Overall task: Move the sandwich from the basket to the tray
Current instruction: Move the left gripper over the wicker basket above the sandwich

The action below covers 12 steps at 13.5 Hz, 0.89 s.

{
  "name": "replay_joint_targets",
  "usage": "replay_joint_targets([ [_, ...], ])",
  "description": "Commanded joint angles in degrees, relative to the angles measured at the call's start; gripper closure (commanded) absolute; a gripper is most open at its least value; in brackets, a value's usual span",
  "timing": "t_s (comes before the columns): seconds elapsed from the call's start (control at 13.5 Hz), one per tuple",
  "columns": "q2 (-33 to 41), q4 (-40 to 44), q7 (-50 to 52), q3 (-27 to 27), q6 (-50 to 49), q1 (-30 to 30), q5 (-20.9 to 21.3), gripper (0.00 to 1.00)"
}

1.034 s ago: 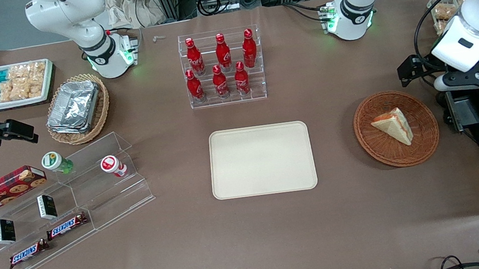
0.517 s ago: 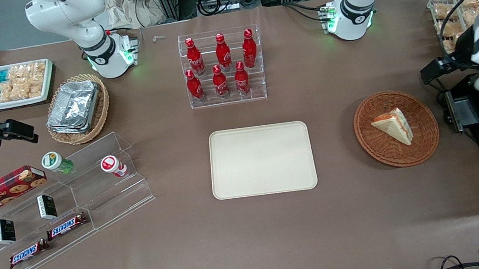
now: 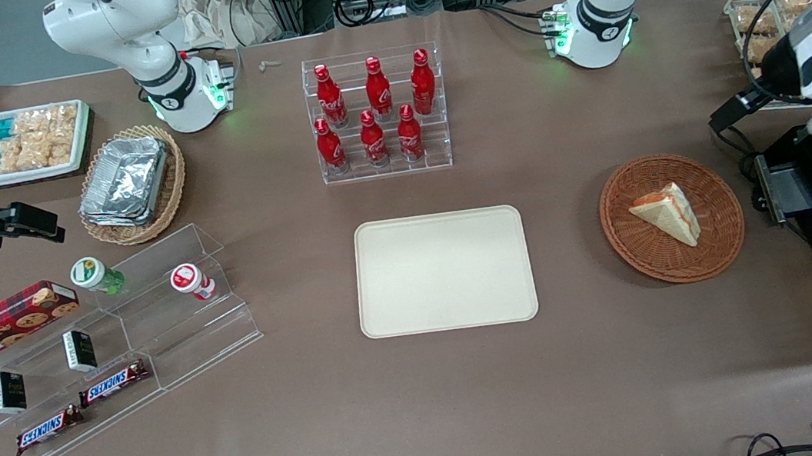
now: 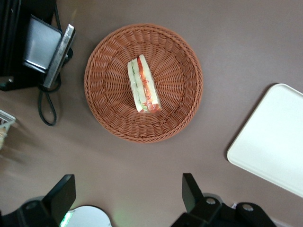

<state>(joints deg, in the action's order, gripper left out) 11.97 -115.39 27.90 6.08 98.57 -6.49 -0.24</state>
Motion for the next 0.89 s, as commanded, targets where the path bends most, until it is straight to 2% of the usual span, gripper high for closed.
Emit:
replay_joint_targets([
  [0.0, 2.2, -5.5, 5.4, -0.2, 4.8, -0.4, 0.9, 0.00],
  [0.3, 1.6, -10.5, 7.6, -0.2, 11.5, -0.4, 2.6, 0.00],
  [0.81, -8.1, -11.1, 13.8, 0.1, 19.2, -0.2, 4.1, 0.00],
])
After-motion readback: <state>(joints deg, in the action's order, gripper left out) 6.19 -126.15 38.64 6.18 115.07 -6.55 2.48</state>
